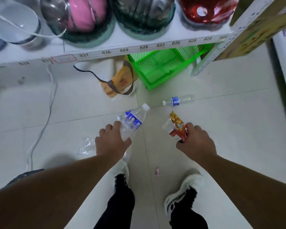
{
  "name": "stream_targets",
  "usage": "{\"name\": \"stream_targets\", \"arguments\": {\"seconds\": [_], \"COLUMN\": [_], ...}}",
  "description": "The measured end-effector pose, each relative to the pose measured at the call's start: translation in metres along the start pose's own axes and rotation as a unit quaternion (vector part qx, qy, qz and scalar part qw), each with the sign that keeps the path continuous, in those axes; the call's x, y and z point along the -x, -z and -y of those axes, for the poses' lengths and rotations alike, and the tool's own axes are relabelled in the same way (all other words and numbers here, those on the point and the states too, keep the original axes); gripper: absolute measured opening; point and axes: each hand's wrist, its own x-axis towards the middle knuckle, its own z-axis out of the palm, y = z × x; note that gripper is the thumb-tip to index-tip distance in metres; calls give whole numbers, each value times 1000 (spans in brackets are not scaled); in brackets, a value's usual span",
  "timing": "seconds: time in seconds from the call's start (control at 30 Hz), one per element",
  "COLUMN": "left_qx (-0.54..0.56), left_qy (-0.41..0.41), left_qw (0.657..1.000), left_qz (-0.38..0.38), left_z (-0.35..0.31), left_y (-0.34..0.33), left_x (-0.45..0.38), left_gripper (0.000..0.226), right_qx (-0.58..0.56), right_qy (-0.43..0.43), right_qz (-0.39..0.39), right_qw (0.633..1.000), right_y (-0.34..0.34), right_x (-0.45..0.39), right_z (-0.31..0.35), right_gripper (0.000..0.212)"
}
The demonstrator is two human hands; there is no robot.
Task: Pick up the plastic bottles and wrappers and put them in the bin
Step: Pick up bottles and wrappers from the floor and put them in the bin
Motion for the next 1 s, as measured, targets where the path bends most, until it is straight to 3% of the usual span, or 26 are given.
{"name": "stream_targets", "arguments": {"seconds": [0.17, 0.37, 0.53, 0.73, 0.9, 1.0], "left_qx": [32, 126, 193, 263, 276, 286], "left_qy": [17, 107, 195, 267, 317, 323], "left_qw": [999, 986, 961, 926, 906, 901], "left_qz": [-12, -15, -25, -47, -39, -41], "left_z": [14, 63, 109, 171, 256, 305], "left_y": [36, 49, 52, 62, 61, 75], "left_x": [34, 107, 176, 238, 272, 284], "left_gripper": [62, 59, 55, 64, 57, 66], "right_qx": [-85, -172, -182, -165, -156, -170], "right_qy": [-10, 13, 13, 33, 64, 68], "right_qz": [35, 65, 144, 175, 235, 252], "right_qw": [996, 983, 973, 970, 957, 950], "right_y": [15, -3, -22, -38, -82, -110], "right_x": [31, 78, 119, 149, 172, 194], "right_z": [30, 49, 68, 109, 174, 218], "right_gripper": [49, 42, 53, 57, 66, 67]}}
